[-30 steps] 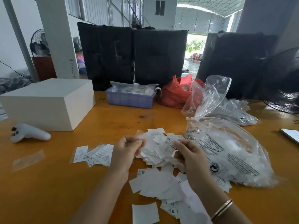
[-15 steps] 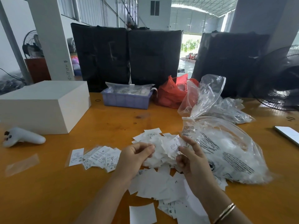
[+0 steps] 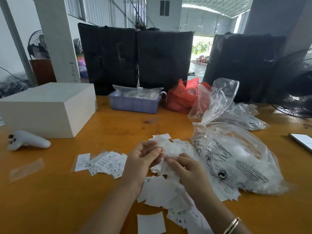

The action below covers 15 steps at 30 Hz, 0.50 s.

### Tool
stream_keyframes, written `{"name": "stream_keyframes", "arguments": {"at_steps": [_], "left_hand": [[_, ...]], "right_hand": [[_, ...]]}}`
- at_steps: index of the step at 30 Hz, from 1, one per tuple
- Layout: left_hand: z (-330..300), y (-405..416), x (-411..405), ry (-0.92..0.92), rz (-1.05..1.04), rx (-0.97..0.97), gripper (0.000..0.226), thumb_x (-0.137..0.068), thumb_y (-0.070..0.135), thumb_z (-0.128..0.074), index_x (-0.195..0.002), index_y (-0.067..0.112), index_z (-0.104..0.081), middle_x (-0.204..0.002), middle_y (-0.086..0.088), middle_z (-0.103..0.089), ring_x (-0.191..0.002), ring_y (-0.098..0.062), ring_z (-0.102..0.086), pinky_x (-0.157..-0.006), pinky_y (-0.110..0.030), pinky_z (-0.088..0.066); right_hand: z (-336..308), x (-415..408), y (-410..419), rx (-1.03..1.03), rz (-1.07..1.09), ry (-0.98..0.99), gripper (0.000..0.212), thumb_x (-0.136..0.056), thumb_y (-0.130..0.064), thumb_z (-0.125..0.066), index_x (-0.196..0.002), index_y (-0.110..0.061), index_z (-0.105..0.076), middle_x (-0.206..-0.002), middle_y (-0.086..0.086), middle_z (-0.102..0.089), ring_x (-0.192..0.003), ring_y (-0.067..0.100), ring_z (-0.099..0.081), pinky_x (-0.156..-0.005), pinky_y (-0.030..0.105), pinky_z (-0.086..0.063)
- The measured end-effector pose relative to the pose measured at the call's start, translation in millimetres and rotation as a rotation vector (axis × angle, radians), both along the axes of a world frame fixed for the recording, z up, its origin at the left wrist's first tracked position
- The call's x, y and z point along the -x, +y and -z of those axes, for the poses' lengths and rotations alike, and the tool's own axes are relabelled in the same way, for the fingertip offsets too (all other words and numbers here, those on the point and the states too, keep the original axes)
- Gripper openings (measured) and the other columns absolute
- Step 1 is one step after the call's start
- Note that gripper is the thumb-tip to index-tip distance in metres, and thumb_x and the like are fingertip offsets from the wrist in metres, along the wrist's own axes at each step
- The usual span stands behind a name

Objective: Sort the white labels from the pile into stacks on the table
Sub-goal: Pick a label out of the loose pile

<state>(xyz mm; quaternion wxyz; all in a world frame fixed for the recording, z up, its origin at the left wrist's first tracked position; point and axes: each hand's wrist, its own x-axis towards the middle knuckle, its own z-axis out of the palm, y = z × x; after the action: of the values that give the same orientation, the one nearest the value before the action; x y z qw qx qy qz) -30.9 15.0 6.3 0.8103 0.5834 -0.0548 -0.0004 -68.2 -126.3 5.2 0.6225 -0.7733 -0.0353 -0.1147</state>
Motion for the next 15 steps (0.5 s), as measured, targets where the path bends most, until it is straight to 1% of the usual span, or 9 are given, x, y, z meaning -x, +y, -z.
{"name": "stream_keyframes", "arguments": {"at_steps": [1,3,4,5,8,9,11,13,15], "left_hand": [[0.4,0.4,-0.3,-0.004,0.018,-0.016,0.023,-0.084,0.01,-0.068,-0.105,0.016,-0.063,-0.088,-0.005,-0.075,-0.085,-0.018,-0.073,-0.066,-0.017,-0.054],[0.1,2.3,-0.8,-0.012,0.068,-0.077,0.025,-0.087,0.01,-0.065,-0.11,0.021,-0.06,-0.09,-0.004,-0.076,-0.086,-0.016,-0.072,-0.067,-0.017,-0.054],[0.0,3.3,-0.9,-0.012,0.103,-0.108,0.026,-0.089,0.01,-0.063,-0.111,0.023,-0.06,-0.091,-0.003,-0.076,-0.086,-0.014,-0.072,-0.067,-0.018,-0.054],[-0.3,3.9,-0.9,-0.007,0.141,-0.137,0.025,-0.09,0.011,-0.061,-0.112,0.024,-0.061,-0.091,-0.001,-0.075,-0.084,-0.013,-0.071,-0.069,-0.02,-0.053],[-2.0,4.5,0.7,0.029,0.239,-0.152,0.023,-0.089,0.021,-0.062,-0.111,0.023,-0.066,-0.088,0.002,-0.074,-0.077,-0.009,-0.067,-0.071,-0.025,-0.048],[-2.8,4.7,1.4,0.037,0.264,-0.143,0.027,-0.085,0.027,-0.065,-0.112,0.024,-0.065,-0.087,0.002,-0.073,-0.077,-0.008,-0.065,-0.071,-0.025,-0.048],[-3.2,5.5,2.1,0.035,0.292,-0.156,0.044,-0.074,0.038,-0.069,-0.115,0.027,-0.063,-0.087,0.002,-0.072,-0.078,-0.008,-0.065,-0.071,-0.025,-0.049],[-2.2,5.9,2.0,0.022,0.311,-0.159,0.053,-0.067,0.036,-0.074,-0.118,0.027,-0.06,-0.083,0.001,-0.07,-0.076,-0.009,-0.064,-0.07,-0.026,-0.05],[0.0,5.0,1.8,0.021,0.33,-0.124,0.052,-0.067,0.027,-0.077,-0.117,0.025,-0.061,-0.077,0.0,-0.065,-0.072,-0.01,-0.062,-0.067,-0.027,-0.048]], "right_hand": [[0.2,-1.3,-1.6,-0.059,0.011,0.013,0.013,-0.083,-0.033,-0.066,-0.076,-0.034,-0.077,-0.075,-0.009,-0.064,-0.065,0.004,-0.057,-0.061,0.016,-0.046],[-0.3,-2.5,-6.5,-0.172,0.016,0.054,0.012,-0.082,-0.026,-0.068,-0.077,-0.03,-0.078,-0.082,-0.002,-0.069,-0.078,0.017,-0.065,-0.074,0.032,-0.053],[-1.7,-1.7,-8.4,-0.209,0.013,0.073,0.01,-0.081,-0.027,-0.069,-0.076,-0.027,-0.078,-0.083,0.003,-0.07,-0.078,0.022,-0.065,-0.075,0.037,-0.054],[-2.8,-0.8,-10.2,-0.225,0.007,0.089,0.01,-0.079,-0.029,-0.07,-0.073,-0.025,-0.077,-0.081,0.007,-0.068,-0.074,0.024,-0.064,-0.073,0.039,-0.054],[-4.0,-0.1,-13.7,-0.211,0.025,0.105,0.022,-0.066,-0.044,-0.073,-0.063,-0.022,-0.071,-0.072,0.011,-0.062,-0.064,0.022,-0.057,-0.063,0.038,-0.048],[-3.8,-0.6,-14.1,-0.195,0.029,0.099,0.027,-0.061,-0.049,-0.073,-0.062,-0.022,-0.07,-0.071,0.01,-0.062,-0.064,0.023,-0.056,-0.063,0.038,-0.046],[-3.7,-1.2,-14.7,-0.144,0.03,0.073,0.036,-0.053,-0.056,-0.071,-0.063,-0.022,-0.07,-0.068,0.004,-0.064,-0.063,0.02,-0.057,-0.062,0.034,-0.047],[-3.3,-1.7,-15.3,-0.077,0.019,0.033,0.039,-0.053,-0.059,-0.07,-0.064,-0.022,-0.072,-0.067,-0.002,-0.065,-0.063,0.016,-0.058,-0.061,0.031,-0.048],[-2.3,-2.7,-15.7,-0.042,-0.006,0.002,0.04,-0.055,-0.059,-0.069,-0.066,-0.021,-0.073,-0.07,-0.001,-0.064,-0.063,0.015,-0.058,-0.06,0.028,-0.049]]}}
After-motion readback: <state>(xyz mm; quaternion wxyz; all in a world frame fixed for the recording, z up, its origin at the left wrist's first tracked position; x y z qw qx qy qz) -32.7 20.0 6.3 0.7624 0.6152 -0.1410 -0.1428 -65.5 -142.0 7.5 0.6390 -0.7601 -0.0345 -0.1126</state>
